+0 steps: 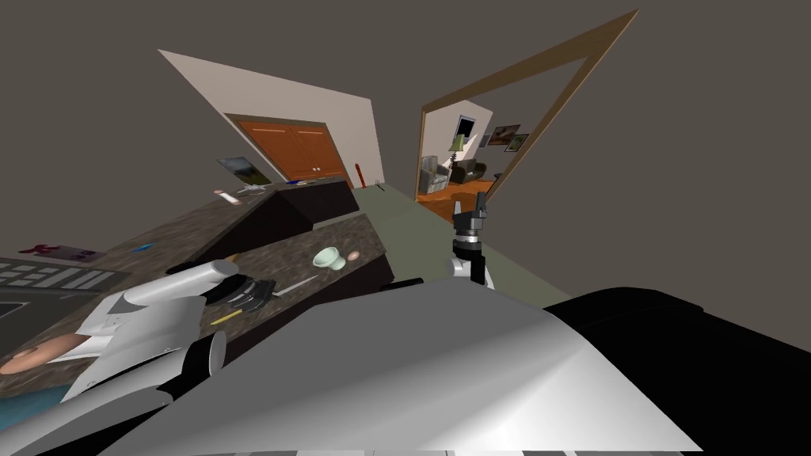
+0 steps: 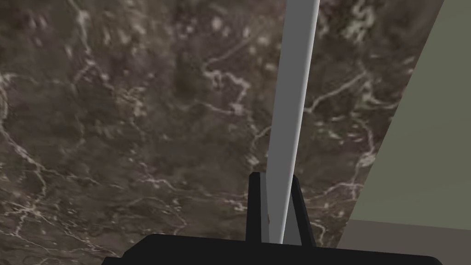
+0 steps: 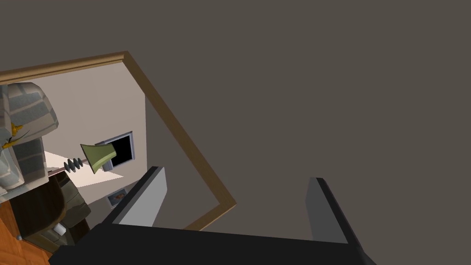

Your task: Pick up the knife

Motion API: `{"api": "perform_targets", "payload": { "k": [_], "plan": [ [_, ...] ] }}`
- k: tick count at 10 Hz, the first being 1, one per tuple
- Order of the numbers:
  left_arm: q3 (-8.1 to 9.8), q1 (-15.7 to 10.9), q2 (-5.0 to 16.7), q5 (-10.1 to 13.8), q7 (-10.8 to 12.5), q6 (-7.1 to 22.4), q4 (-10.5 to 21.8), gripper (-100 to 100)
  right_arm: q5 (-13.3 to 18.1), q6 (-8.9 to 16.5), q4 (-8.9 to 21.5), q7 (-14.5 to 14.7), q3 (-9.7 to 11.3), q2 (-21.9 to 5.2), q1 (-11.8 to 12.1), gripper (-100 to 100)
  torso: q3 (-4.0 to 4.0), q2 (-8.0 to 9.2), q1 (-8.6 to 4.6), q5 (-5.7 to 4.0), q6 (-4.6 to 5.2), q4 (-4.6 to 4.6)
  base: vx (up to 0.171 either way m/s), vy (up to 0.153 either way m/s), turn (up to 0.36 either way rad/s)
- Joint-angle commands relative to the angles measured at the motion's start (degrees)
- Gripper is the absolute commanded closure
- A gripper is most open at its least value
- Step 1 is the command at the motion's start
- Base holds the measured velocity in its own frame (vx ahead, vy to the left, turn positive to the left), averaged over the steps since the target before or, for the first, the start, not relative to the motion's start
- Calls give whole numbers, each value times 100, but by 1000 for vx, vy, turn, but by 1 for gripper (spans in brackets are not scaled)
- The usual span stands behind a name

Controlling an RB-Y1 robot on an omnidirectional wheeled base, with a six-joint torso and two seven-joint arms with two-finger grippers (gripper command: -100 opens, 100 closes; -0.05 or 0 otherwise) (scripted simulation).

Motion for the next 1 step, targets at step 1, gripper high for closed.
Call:
{"api": "perform_targets", "payload": {
  "k": [1],
  "plan": [
    [0,0,0,0,0,0,0,0,0,0,0,0,0,0,0,0,0,0,0,0,0,0,0,0,0]
  ]
}}
